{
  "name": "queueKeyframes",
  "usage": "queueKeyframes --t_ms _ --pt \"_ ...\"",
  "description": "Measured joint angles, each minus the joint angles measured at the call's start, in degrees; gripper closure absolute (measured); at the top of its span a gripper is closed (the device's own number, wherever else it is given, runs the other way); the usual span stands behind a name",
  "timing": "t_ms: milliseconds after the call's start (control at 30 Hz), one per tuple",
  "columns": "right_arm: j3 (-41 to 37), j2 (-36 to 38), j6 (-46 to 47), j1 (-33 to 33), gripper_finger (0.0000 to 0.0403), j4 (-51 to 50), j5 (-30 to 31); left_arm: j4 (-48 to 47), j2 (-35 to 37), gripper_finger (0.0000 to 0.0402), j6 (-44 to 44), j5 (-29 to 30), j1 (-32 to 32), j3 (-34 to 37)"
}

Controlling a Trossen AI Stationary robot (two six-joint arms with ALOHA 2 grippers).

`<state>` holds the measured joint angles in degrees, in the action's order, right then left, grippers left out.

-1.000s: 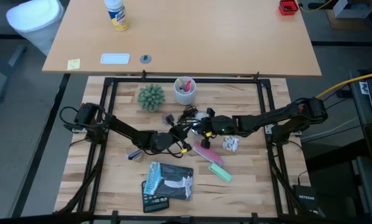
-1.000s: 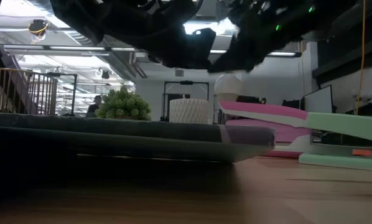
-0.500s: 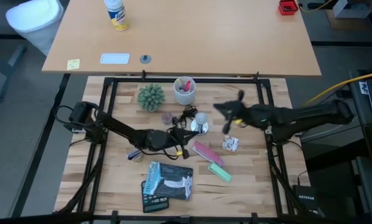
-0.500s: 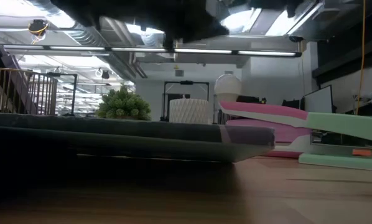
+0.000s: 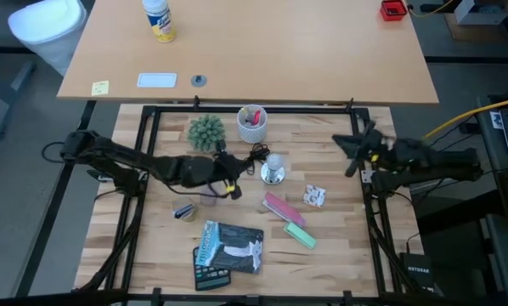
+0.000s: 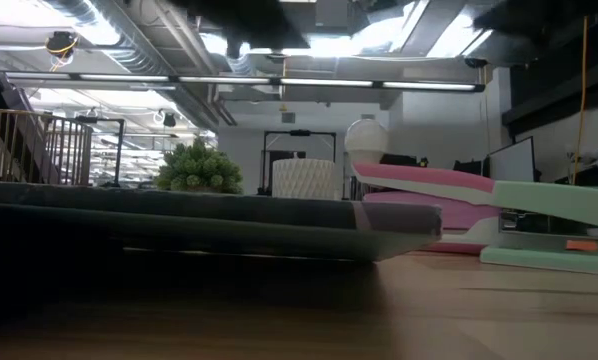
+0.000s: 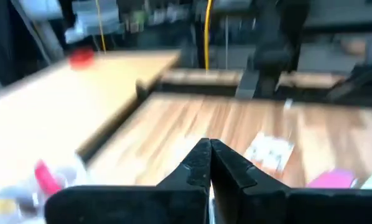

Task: Screw lightbulb
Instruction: Remove the lightbulb from the lamp

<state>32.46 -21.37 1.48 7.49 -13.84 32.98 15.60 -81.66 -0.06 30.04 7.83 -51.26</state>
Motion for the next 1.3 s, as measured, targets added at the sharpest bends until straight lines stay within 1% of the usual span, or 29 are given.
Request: queueKeyframes --t_ms 67,133,167,233,333,433,500,700,1033,1167,1300 --pt "-6.3 1.2 0.2 0.0 0.0375 7.3 0.0 0.2 -1.3 0.0401 -2.6 -4.9 -2.1 1.8" --pt "-13.0 1.3 0.1 0.0 0.0375 16.4 0.0 2.9 -3.6 0.0402 -4.7 -10.1 -3.7 3.2" --pt "-16.2 0.9 0.0 0.0 0.0375 20.7 0.1 5.1 -5.1 0.0402 -5.7 -11.8 -4.4 3.9" --pt "-21.8 -0.6 0.4 -0.2 0.0375 29.4 1.2 11.2 -8.7 0.0401 -6.8 -14.4 -5.2 4.5" --pt "-28.0 -4.2 4.9 -1.8 0.0375 40.4 2.5 20.1 -14.3 0.0402 -6.9 -16.9 -5.7 4.7" --pt "-31.0 -8.3 9.3 -4.0 0.0375 46.2 1.8 26.1 -18.7 0.0401 -6.8 -17.6 -5.8 4.7" --pt "-31.2 -11.2 11.5 -5.4 0.0375 48.2 0.6 28.9 -20.4 0.0401 -6.9 -17.7 -5.8 4.7" --pt "-28.5 -22.3 12.2 -8.0 0.0375 54.6 -2.6 30.4 -22.0 0.0401 -7.0 -17.7 -5.7 4.7" --pt "-18.7 -44.3 11.6 -8.8 0.0375 54.5 -2.6 30.5 -22.0 0.0401 -7.0 -17.5 -6.5 4.7" --pt "-15.2 -50.3 11.5 -8.8 0.0375 54.5 -2.6 30.5 -22.0 0.0401 -7.0 -17.4 -6.9 4.7" --pt "-13.7 -53.2 11.3 -8.7 0.0375 54.5 -2.6 30.5 -22.0 0.0401 -7.0 -16.5 -7.8 4.7"
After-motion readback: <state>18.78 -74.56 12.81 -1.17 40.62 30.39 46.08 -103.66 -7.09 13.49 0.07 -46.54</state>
